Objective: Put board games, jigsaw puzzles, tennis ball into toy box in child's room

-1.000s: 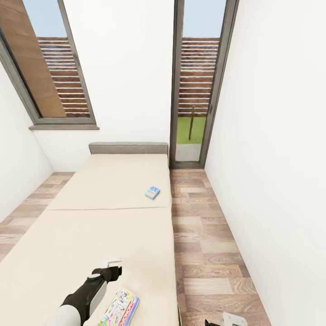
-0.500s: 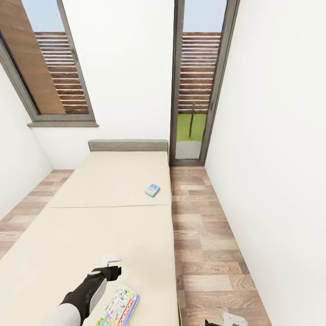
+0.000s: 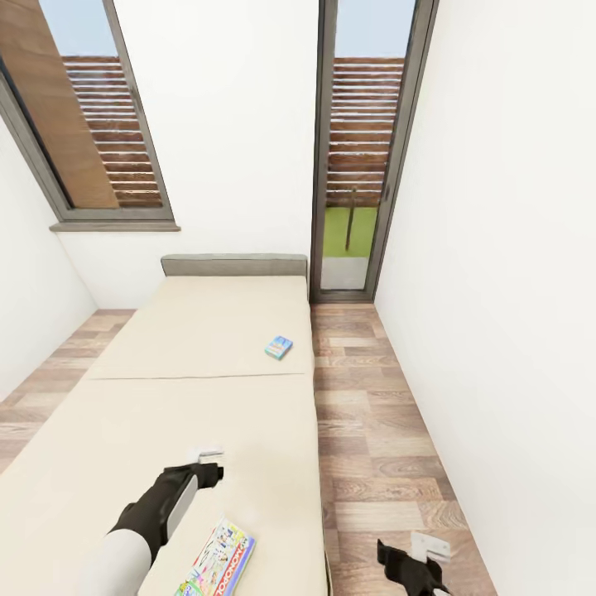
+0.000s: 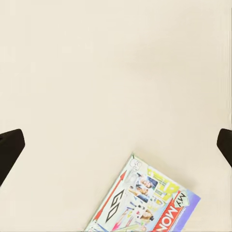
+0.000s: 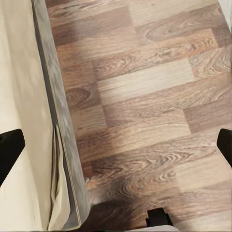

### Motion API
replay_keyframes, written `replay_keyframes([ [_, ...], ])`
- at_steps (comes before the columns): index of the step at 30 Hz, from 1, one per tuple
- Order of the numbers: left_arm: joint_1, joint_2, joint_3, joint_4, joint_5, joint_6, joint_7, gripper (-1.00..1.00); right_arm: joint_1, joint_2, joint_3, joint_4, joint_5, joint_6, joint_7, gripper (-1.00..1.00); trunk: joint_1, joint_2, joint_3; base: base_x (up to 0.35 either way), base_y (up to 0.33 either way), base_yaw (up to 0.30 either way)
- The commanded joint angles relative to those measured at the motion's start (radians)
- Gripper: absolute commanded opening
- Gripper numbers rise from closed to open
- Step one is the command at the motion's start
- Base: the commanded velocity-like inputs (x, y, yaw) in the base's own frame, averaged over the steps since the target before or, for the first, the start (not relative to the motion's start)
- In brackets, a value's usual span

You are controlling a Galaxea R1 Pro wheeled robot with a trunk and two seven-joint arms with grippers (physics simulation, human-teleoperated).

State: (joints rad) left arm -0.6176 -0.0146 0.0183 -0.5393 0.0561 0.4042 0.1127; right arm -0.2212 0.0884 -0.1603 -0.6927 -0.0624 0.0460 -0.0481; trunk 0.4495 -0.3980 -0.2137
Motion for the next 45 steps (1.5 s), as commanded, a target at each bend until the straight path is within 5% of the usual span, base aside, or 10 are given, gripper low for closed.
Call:
replay_keyframes([
  [1, -0.01, 0.0, 0.002, -0.002, 0.006, 0.007, 0.004, 1.0, -0.008, 0.001, -0.007, -0.024, -0.01, 0.024, -0.002, 1.0, 0.001, -0.002, -0.002, 0.0, 0.0, 0.0],
  [5, -0.05, 0.001, 0.002, 0.0, 0.007, 0.009, 0.005, 1.0, -0.056, 0.003, -0.082, -0.113, -0.043, 0.129, -0.002, 1.0, 0.001, -0.002, -0.002, 0.0, 0.0, 0.0],
  [12, -0.065, 0.002, 0.002, 0.001, 0.006, 0.006, 0.005, 1.0, -0.113, 0.007, -0.116, -0.132, -0.057, 0.166, -0.007, 1.0, 0.001, -0.002, -0.002, 0.0, 0.0, 0.0],
  [31, -0.067, 0.0, 0.0, 0.001, 0.004, 0.004, 0.004, 1.0, -0.127, 0.016, -0.114, -0.155, -0.055, 0.201, -0.003, 1.0, 0.001, -0.002, -0.005, 0.0, 0.0, 0.0],
  [45, -0.067, -0.002, 0.0, 0.0, 0.004, 0.004, 0.003, 1.0, -0.124, 0.002, -0.045, -0.16, -0.052, 0.253, -0.003, 1.0, 0.001, -0.002, -0.025, 0.0, 0.0, 0.0],
])
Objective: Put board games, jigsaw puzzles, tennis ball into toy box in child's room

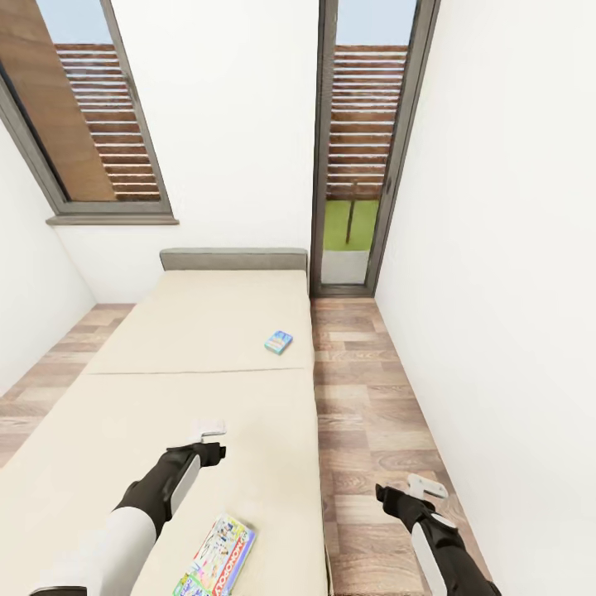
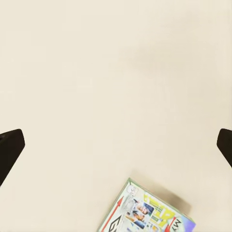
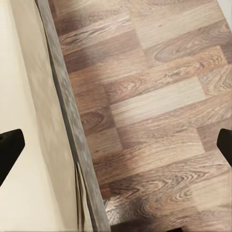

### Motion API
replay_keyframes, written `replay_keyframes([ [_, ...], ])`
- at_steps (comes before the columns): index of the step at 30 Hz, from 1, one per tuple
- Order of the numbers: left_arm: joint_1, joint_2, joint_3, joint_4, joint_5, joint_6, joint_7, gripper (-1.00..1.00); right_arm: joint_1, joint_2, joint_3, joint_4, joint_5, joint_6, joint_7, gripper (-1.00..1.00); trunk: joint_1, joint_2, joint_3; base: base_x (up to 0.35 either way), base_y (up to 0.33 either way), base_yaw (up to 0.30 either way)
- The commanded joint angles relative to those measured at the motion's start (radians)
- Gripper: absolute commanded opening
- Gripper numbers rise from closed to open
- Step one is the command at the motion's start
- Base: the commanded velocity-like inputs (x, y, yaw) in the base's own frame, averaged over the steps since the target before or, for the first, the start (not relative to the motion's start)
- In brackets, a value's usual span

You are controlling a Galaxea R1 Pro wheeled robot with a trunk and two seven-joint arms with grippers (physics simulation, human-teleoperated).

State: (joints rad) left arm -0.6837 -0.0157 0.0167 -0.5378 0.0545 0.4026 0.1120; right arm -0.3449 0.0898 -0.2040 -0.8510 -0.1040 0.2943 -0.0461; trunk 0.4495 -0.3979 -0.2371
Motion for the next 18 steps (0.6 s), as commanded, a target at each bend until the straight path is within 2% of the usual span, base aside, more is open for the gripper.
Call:
replay_keyframes([
  [1, 0.0, -0.001, 0.001, -0.002, 0.006, 0.005, 0.004, 1.0, 0.0, 0.0, 0.0, -0.001, -0.01, 0.005, -0.005, 1.0, 0.001, -0.002, -0.004, 0.0, 0.0, 0.0],
  [18, 0.0, -0.003, 0.001, -0.002, 0.004, 0.005, 0.005, 1.0, 0.005, -0.003, 0.0, 0.008, 0.0, 0.0, -0.006, 1.0, 0.001, -0.002, -0.031, 0.0, 0.0, 0.0],
])
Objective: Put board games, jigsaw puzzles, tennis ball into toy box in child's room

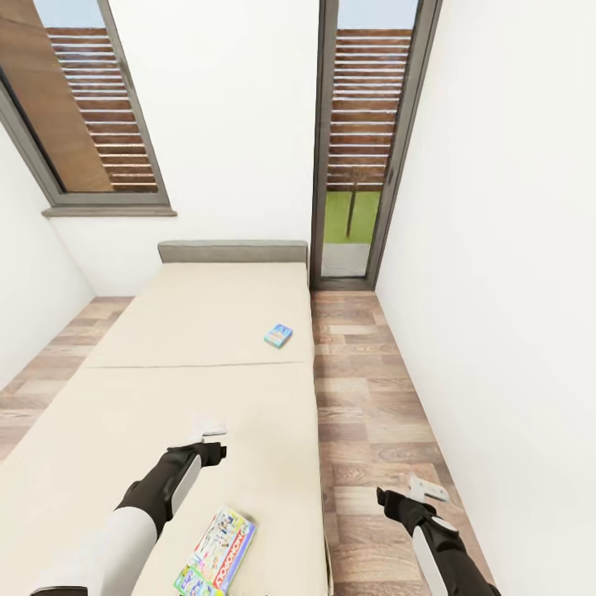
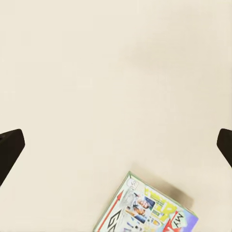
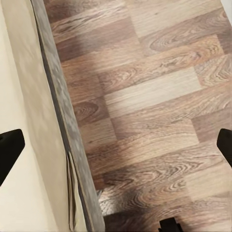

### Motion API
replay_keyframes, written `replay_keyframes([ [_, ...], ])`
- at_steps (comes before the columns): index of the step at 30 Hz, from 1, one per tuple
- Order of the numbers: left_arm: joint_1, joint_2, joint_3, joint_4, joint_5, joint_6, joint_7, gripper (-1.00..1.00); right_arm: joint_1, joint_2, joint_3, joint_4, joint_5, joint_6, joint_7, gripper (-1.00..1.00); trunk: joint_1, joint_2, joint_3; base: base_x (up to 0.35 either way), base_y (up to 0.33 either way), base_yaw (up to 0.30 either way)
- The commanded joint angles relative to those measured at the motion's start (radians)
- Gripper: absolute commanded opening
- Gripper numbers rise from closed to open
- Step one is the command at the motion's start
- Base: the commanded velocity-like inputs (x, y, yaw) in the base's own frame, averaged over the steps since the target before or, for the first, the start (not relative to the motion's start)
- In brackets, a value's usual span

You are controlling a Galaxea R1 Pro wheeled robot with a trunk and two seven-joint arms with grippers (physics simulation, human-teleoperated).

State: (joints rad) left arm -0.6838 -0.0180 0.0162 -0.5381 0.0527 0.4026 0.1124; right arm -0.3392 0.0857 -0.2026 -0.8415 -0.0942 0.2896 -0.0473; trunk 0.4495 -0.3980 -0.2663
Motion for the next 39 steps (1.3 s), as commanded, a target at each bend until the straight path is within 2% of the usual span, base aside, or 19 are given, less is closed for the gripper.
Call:
replay_keyframes([
  [1, 0.0, -0.002, 0.002, -0.002, 0.006, 0.006, 0.004, 1.0, 0.0, 0.0, 0.0, -0.002, -0.009, 0.005, -0.005, 1.0, 0.001, -0.002, -0.004, 0.0, 0.0, 0.0],
  [39, 0.0, -0.003, 0.002, -0.033, 0.011, 0.013, -0.001, 1.0, 0.002, 0.0, 0.001, -0.001, -0.008, 0.006, -0.008, 1.0, 0.001, -0.002, -0.065, 0.0, 0.0, 0.0],
])
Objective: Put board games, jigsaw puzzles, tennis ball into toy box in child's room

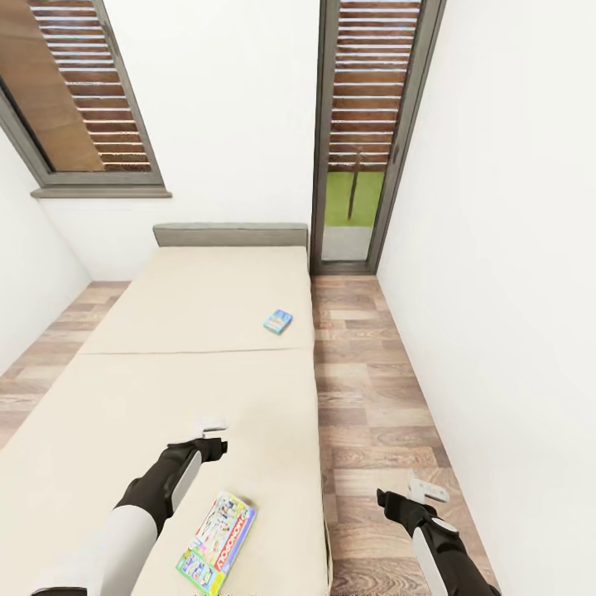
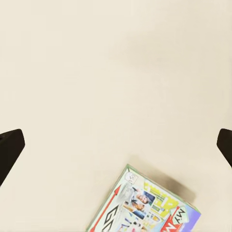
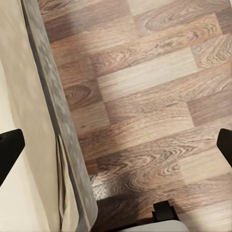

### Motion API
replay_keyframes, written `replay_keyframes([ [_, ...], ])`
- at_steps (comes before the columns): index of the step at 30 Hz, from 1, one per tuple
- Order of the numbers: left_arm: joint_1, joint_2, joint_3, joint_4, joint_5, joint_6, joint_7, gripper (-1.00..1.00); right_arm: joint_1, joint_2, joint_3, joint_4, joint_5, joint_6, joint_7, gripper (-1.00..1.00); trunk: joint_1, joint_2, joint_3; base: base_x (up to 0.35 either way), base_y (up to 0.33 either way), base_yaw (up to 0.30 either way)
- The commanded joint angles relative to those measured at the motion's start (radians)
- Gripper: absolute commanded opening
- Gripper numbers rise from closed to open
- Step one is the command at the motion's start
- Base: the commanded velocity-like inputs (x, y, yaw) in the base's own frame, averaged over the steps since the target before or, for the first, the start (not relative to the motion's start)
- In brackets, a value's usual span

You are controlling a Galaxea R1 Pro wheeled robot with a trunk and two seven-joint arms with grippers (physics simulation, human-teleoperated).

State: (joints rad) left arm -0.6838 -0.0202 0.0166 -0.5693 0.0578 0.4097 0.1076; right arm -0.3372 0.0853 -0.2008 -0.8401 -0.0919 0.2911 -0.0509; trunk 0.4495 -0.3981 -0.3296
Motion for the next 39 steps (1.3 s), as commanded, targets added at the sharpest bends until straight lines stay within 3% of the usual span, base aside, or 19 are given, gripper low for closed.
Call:
replay_keyframes([
  [1, 0.0, -0.001, 0.002, -0.003, 0.006, 0.009, 0.004, 1.0, 0.0, 0.001, -0.001, -0.002, -0.01, 0.005, -0.004, 1.0, 0.0, -0.002, -0.003, 0.0, 0.0, 0.0],
  [14, 0.0, -0.002, 0.004, -0.043, 0.007, 0.036, 0.002, 1.0, 0.0, 0.001, -0.002, -0.002, -0.011, 0.005, -0.004, 1.0, 0.0, -0.002, -0.024, 0.0, 0.0, 0.0],
  [20, 0.0, -0.003, 0.003, -0.131, 0.008, 0.162, 0.001, 1.0, 0.0, 0.001, -0.002, -0.002, -0.011, 0.005, -0.004, 1.0, 0.0, -0.002, -0.034, 0.0, 0.0, 0.0],
  [24, 0.0, -0.002, 0.002, -0.241, 0.008, 0.271, 0.001, 1.0, 0.0, 0.0, -0.002, -0.002, -0.011, 0.005, -0.004, 1.0, 0.0, -0.002, -0.041, 0.0, 0.0, 0.0],
  [28, 0.002, -0.002, 0.0, -0.328, 0.008, 0.338, 0.001, 1.0, 0.0, -0.001, -0.001, -0.002, -0.011, 0.005, -0.004, 1.0, 0.0, -0.002, -0.047, 0.0, 0.0, 0.0],
  [39, 0.004, -0.002, -0.003, -0.387, 0.007, 0.393, 0.001, 1.0, 0.0, -0.001, 0.0, -0.002, -0.011, 0.005, -0.005, 1.0, 0.0, -0.002, -0.065, 0.0, 0.0, 0.0],
])
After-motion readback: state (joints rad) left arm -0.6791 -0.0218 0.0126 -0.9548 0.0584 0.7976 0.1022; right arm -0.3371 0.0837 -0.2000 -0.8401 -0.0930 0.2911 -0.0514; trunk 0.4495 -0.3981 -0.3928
